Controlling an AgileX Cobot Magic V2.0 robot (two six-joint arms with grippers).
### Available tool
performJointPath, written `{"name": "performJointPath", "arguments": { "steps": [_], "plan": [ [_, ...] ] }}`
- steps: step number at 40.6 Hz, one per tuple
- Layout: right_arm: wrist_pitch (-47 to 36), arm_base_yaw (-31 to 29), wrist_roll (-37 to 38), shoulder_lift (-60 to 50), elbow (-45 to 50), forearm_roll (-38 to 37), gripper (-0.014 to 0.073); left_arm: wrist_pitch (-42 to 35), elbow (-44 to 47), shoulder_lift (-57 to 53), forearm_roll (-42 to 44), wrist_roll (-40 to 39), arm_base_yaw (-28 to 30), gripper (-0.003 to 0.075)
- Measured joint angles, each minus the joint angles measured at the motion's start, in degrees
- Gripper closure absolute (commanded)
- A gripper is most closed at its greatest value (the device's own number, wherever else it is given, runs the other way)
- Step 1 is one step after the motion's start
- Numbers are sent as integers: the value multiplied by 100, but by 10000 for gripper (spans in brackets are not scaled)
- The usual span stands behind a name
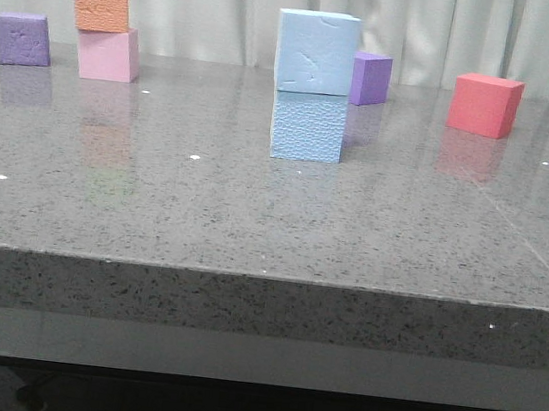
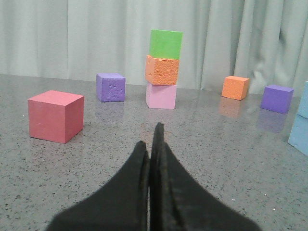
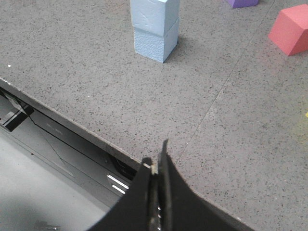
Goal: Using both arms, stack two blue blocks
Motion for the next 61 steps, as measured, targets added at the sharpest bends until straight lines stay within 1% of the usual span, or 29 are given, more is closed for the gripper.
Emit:
{"name": "performJointPath", "arguments": {
  "steps": [25,29,31,34,36,44,49,54,61],
  "plan": [
    [0,0,0,-11,0,0,713,0,0,0,0,12,0,741],
    [-74,-40,0,-128,160,0,713,0,0,0,0,12,0,741],
    [-203,-164,0,-254,335,0,713,0,0,0,0,12,0,741],
    [-640,-417,0,-555,761,-51,713,0,0,0,0,12,0,741],
    [-1074,-648,0,-802,1114,-60,713,0,0,0,0,12,0,741],
    [-3282,-1615,0,-2038,2888,-120,713,0,0,0,0,12,0,741],
    [-4462,-2138,0,-2787,3929,-120,713,0,0,0,0,12,0,741],
    [-5083,-2589,0,-3082,4562,-122,713,0,0,0,0,12,0,741],
    [-5375,-2958,10,-3091,4896,182,713,-11,0,0,0,12,0,741]
  ]
}}
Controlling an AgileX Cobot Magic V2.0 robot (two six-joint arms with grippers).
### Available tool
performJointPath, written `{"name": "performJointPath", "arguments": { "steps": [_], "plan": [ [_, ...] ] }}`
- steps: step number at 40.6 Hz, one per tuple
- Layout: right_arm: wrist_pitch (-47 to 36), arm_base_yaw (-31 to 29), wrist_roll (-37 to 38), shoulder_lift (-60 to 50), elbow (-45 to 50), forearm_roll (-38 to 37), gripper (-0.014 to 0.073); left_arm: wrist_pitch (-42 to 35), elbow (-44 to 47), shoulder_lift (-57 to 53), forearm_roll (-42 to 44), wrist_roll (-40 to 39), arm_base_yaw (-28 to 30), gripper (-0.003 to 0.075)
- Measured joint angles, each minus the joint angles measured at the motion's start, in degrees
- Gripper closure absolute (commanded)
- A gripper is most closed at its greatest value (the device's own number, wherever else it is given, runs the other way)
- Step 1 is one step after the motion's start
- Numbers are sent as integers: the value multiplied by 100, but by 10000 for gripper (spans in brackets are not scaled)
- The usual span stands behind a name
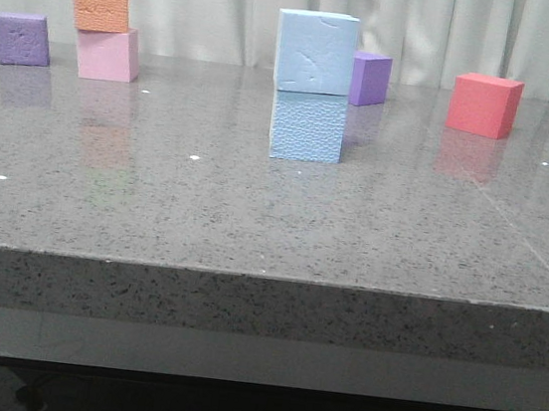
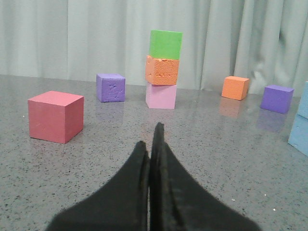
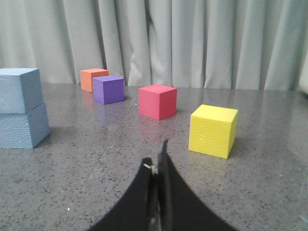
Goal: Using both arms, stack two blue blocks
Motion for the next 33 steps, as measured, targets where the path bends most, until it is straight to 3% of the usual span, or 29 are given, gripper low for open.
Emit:
{"name": "performJointPath", "arguments": {
  "steps": [21,33],
  "plan": [
    [-14,-72,-3,0,25,131,713,0,0,0,0,0,0,741],
    [-14,-72,-644,0,25,472,713,0,0,0,0,0,0,741]
  ]
}}
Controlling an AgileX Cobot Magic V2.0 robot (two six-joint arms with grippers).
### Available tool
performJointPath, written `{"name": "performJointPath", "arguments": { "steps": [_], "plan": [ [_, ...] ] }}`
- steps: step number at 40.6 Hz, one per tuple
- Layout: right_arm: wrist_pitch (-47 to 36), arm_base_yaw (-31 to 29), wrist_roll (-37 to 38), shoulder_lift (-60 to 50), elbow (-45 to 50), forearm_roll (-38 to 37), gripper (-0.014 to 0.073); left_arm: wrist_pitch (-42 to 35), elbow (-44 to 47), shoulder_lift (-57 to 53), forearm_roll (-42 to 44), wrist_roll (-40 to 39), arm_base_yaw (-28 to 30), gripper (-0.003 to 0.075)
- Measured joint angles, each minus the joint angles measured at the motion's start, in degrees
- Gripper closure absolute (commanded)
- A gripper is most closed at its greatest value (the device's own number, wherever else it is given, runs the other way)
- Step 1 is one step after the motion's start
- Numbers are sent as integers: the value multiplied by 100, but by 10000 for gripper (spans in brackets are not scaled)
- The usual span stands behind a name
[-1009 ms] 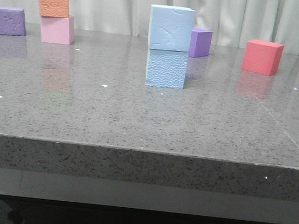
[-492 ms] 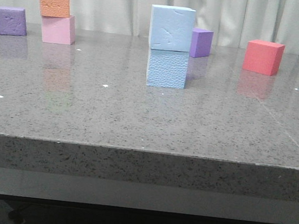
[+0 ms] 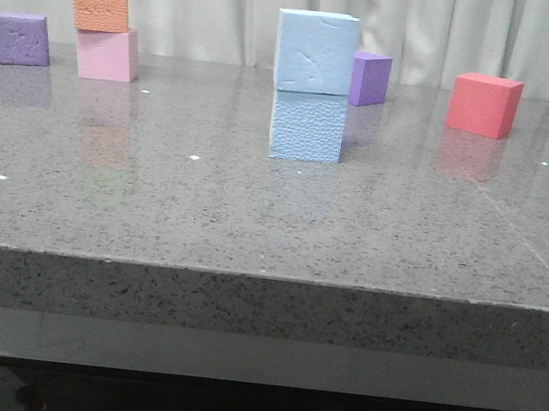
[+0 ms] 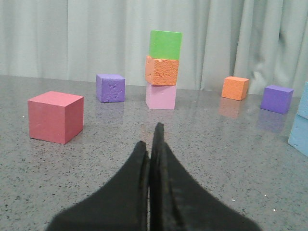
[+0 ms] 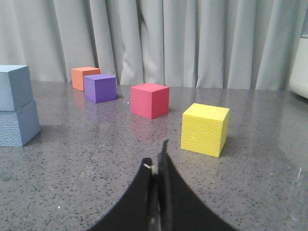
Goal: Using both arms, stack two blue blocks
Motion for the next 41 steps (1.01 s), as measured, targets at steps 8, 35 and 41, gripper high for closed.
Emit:
{"name": "performJointPath", "arguments": {
  "steps": [8,35,41],
  "plan": [
    [0,0,-38,0,0,67,713,0,0,0,0,0,0,741],
    [10,-175,-58,0,0,78,713,0,0,0,0,0,0,741],
    [21,-175,-58,0,0,78,713,0,0,0,0,0,0,741]
  ]
}}
